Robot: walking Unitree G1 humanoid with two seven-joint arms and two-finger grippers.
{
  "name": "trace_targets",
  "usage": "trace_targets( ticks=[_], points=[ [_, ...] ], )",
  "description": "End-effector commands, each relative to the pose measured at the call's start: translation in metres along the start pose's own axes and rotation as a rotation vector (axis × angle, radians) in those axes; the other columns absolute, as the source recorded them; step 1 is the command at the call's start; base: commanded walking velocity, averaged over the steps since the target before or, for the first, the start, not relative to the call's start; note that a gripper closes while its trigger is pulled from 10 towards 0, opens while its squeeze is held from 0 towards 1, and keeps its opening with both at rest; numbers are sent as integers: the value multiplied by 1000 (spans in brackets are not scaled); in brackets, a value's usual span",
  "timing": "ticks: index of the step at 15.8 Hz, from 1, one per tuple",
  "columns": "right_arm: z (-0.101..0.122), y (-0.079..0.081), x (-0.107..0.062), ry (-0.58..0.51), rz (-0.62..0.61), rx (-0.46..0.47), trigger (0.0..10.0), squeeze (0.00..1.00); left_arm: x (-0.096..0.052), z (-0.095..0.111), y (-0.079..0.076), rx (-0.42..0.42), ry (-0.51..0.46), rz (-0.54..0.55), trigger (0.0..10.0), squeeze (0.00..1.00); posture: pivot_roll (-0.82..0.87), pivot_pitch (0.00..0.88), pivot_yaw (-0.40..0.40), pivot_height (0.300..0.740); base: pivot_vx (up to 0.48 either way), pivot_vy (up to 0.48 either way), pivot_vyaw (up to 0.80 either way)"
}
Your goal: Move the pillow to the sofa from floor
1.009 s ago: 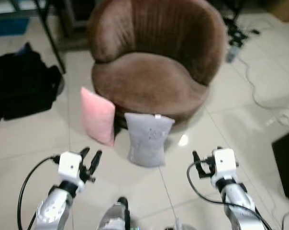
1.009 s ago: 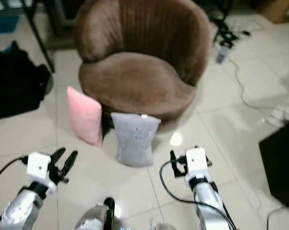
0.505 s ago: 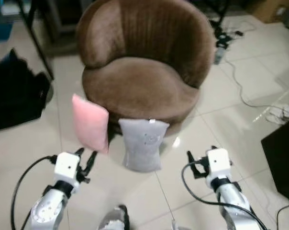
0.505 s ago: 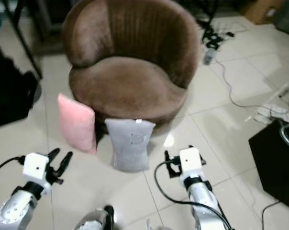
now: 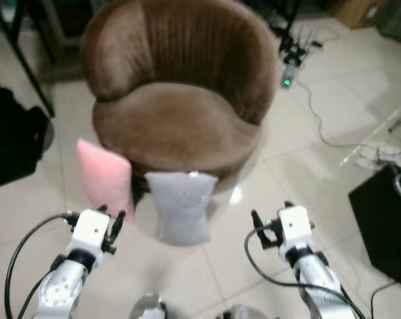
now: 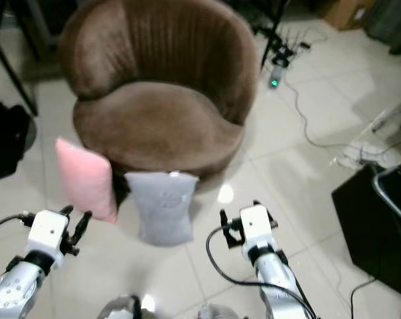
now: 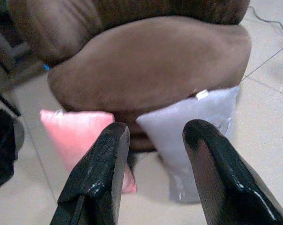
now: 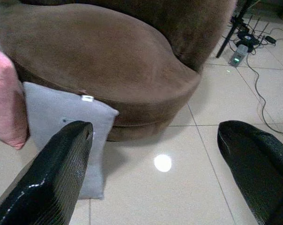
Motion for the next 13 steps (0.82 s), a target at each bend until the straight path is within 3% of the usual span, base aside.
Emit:
trace_targets(
  ticks=[1, 7, 11, 13],
  points=[
    [-9, -7, -6, 27, -12, -16, 10000, 227, -2, -5, -9, -1, 26, -13, 10000, 0, 72, 186, -63, 740, 289, -382, 0],
    [-19, -4, -5, 46, -2, -25, 10000, 247, -4, -5, -7, -13, 31, 9, 10000, 0, 73, 181, -63, 740, 326, -344, 0],
    [-28, -2, -3, 65, 6, -34, 10000, 290, -4, -5, -9, -46, 24, 11, 10000, 0, 74, 180, -69, 740, 443, 0, 800],
    [-36, -3, -2, 85, 8, -22, 10000, 267, -3, -3, -11, -48, 19, -4, 10000, 0, 75, 181, -71, 740, 418, 0, 800]
  ],
)
Point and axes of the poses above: a point about 5 cm out from each wrist's last joint towards the gripper, its own x axis pointing out of the wrist towards the gripper, its own z axis along the axis of the wrist's last joint, y = z × x, the point moved 5 cm from there along x, pointing out of the wrist towards the gripper, and after that the axes turned 7 degrees about -x, right-handed, at the moved point
